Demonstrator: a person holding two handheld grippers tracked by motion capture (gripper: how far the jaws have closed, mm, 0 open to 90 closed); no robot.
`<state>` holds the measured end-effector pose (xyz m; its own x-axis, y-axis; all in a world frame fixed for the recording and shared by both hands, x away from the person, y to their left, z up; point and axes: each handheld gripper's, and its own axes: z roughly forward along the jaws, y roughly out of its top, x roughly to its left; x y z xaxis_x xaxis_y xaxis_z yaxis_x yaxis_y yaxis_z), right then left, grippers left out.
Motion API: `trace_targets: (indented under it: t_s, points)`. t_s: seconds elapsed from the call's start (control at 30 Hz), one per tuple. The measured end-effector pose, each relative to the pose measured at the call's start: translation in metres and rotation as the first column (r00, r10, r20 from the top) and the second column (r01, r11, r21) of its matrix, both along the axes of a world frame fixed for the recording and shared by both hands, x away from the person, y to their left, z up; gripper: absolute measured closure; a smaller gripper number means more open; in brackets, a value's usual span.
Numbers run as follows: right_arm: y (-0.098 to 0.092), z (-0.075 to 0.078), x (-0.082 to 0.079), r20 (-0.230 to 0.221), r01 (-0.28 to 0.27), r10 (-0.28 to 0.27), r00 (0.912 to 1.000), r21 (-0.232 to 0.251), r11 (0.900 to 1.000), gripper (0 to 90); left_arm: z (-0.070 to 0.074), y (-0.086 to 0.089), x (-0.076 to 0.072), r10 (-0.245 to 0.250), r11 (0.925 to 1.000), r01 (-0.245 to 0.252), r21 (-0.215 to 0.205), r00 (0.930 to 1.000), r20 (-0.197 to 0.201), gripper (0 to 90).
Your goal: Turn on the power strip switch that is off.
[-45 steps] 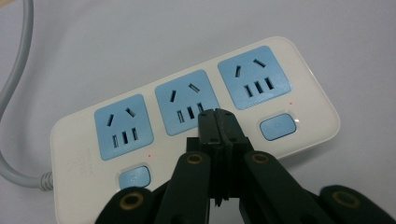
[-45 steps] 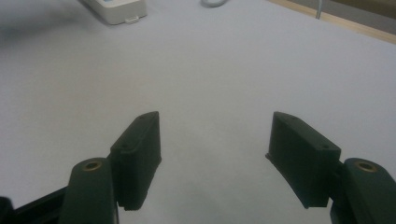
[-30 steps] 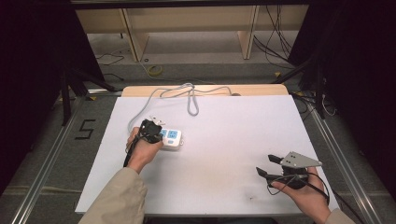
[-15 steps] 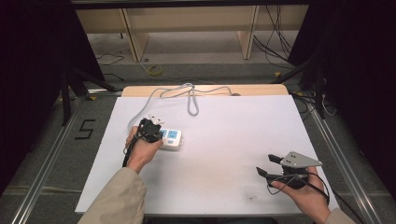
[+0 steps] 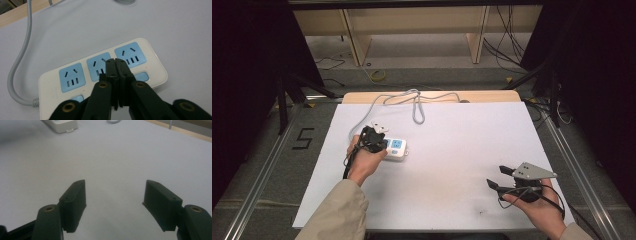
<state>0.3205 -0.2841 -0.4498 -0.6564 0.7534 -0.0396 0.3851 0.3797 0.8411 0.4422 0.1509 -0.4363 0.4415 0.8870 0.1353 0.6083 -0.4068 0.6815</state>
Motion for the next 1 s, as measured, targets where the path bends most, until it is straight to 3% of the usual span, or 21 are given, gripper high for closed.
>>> trace_targets:
  t_s: [0.4, 1.0]
  points:
    - [-0.001, -0.001, 0.0, -0.002, -0.002, 0.002, 1.0, 0.0, 1.0, 34.5, 0.007, 0.002, -0.007, -0.011, 0.9997, 0.012, -0.02, 0.9997, 0.021, 81.5]
    - [-0.001, -0.001, 0.001, -0.005, 0.001, -0.001, 1.0, 0.007, 1.0, 34.5, 0.014, -0.003, -0.021, -0.035, 0.9976, 0.037, -0.058, 0.9984, 0.044, 64.8]
